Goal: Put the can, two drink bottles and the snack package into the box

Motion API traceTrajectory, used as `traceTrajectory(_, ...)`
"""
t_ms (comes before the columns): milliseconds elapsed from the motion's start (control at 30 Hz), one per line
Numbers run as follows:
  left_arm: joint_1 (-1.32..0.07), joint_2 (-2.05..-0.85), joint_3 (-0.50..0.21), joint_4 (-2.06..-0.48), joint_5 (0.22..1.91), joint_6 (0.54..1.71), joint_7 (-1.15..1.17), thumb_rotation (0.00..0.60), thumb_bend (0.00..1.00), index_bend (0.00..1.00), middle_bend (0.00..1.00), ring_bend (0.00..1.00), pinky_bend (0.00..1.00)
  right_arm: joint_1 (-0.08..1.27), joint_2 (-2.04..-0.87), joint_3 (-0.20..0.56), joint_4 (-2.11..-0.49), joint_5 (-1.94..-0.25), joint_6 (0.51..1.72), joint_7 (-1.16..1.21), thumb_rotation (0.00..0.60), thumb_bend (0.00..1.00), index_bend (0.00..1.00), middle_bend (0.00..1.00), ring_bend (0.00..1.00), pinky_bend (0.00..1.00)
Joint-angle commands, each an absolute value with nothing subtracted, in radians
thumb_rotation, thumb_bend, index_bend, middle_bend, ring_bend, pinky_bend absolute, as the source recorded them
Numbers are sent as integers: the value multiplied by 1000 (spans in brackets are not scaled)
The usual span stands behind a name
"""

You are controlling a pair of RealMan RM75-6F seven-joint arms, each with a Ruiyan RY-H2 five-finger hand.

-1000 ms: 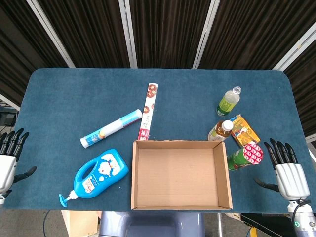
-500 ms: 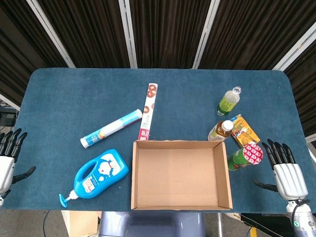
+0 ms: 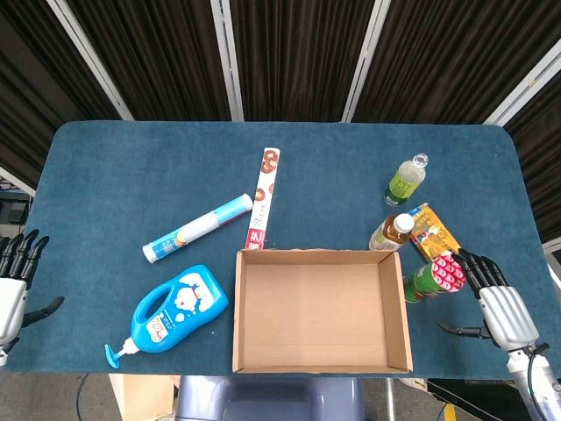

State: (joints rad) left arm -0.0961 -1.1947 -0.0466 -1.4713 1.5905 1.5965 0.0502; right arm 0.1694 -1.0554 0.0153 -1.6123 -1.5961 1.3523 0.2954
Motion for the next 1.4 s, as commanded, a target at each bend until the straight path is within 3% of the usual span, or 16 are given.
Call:
traceTrajectory(33,-92,-1204,-58,-1461,1583,1612,89,600,37,0,0,0,46,233,-1048,28,-1544,-1608,1291,495,600,0,0,0,0,0)
traceTrajectory(533,-89,-1215,-68,-1457,1573,1621,87,600,36,0,0,0,46,285,-1165,39,-1335,-1585,1254,878,600,0,0,0,0,5)
traceTrajectory(800,-86,-1211,-68,-1456,1575,1625,72,600,35,0,0,0,46,277,-1198,25,-1329,-1592,1280,950,600,0,0,0,0,50)
traceTrajectory(900,-86,-1208,-67,-1457,1576,1626,65,600,36,0,0,0,46,280,-1210,25,-1327,-1587,1277,960,600,0,31,7,16,170)
traceTrajectory(1033,-85,-1207,-65,-1455,1578,1626,61,600,36,0,0,0,47,277,-1233,34,-1335,-1571,1288,976,600,1,174,138,138,356)
traceTrajectory(1200,-85,-1205,-66,-1457,1570,1618,56,600,41,0,0,0,46,280,-1263,38,-1338,-1558,1284,950,600,25,267,226,221,422)
traceTrajectory(1400,-80,-1201,-65,-1458,1570,1624,53,600,46,0,0,0,47,277,-1295,66,-1337,-1522,1300,897,600,121,561,518,539,713)
